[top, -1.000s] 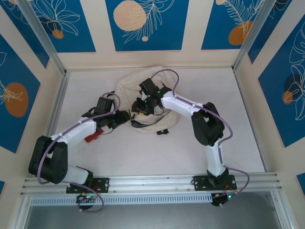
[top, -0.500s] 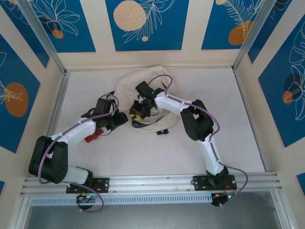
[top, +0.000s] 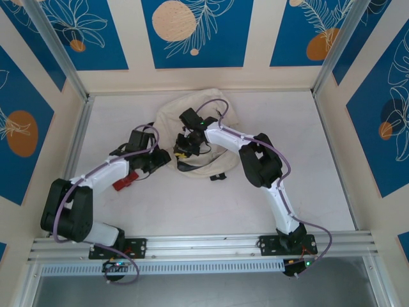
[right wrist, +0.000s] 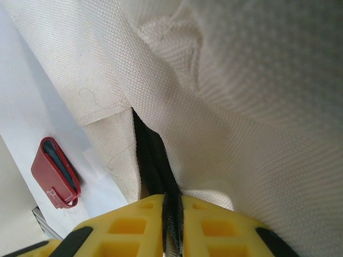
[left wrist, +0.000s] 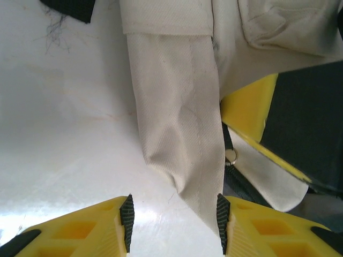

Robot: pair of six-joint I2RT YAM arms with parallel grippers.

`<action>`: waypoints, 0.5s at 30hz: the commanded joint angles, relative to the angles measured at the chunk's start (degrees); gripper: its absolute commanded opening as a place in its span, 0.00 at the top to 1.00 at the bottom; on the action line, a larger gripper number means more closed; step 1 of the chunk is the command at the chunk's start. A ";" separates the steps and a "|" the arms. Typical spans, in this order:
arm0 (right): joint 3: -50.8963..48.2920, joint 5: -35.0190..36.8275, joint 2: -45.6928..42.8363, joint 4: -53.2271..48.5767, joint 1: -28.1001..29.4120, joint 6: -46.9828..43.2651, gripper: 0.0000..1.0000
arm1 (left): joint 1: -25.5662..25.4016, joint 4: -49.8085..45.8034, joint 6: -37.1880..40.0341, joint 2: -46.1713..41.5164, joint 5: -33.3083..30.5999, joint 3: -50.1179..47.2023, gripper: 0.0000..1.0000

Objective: Pack books, pencil case, and school supplies into a backpack

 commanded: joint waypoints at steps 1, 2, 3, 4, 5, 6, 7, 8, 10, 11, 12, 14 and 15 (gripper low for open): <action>0.91 -1.48 2.25 -3.05 0.44 -1.59 0.80 | 0.87 1.97 -0.64 3.84 -0.18 3.75 0.54; 1.01 -1.98 2.16 -3.22 0.43 -2.13 0.78 | 0.95 2.28 -0.82 5.24 -0.22 4.57 0.54; 0.89 -2.32 2.04 -3.23 0.42 -2.73 0.77 | 1.03 2.48 -0.93 6.26 -0.27 5.27 0.54; 0.63 -2.88 1.73 -3.05 0.44 -3.27 0.77 | 1.17 2.87 -0.99 7.36 -0.18 6.04 0.54; 0.27 -3.46 1.40 -2.90 0.51 -4.10 0.77 | 1.32 3.02 -1.14 8.30 -0.46 6.86 0.54; 0.02 -3.99 1.12 -2.79 0.54 -4.96 0.77 | 1.51 2.90 -1.22 8.91 -0.84 7.55 0.55; -0.27 -4.36 0.78 -2.72 0.53 -5.90 0.77 | 1.65 2.91 -1.16 9.53 -1.19 8.32 0.56; -0.60 -4.50 0.47 -2.63 0.53 -6.60 0.79 | 1.87 2.72 -1.07 9.95 -2.00 8.94 0.57; -0.83 -4.75 0.14 -2.60 0.59 -7.71 0.83 | 2.26 2.59 -1.19 10.87 -3.16 9.82 0.58; -0.83 -4.93 0.03 -2.69 0.44 -8.08 0.87 | 2.56 2.70 -1.29 11.62 -3.00 10.32 0.58; -0.91 -4.96 -0.12 -2.62 0.45 -8.22 0.90 | 2.69 2.98 -1.42 12.38 -2.70 10.76 0.59; -1.33 -4.39 -0.76 -2.37 0.51 -8.43 0.97 | 2.79 3.14 -1.42 14.32 -1.60 12.22 0.59; -1.78 -4.19 -1.30 -1.96 0.45 -8.39 0.99 | 2.79 3.28 -1.46 15.25 -0.65 12.91 0.58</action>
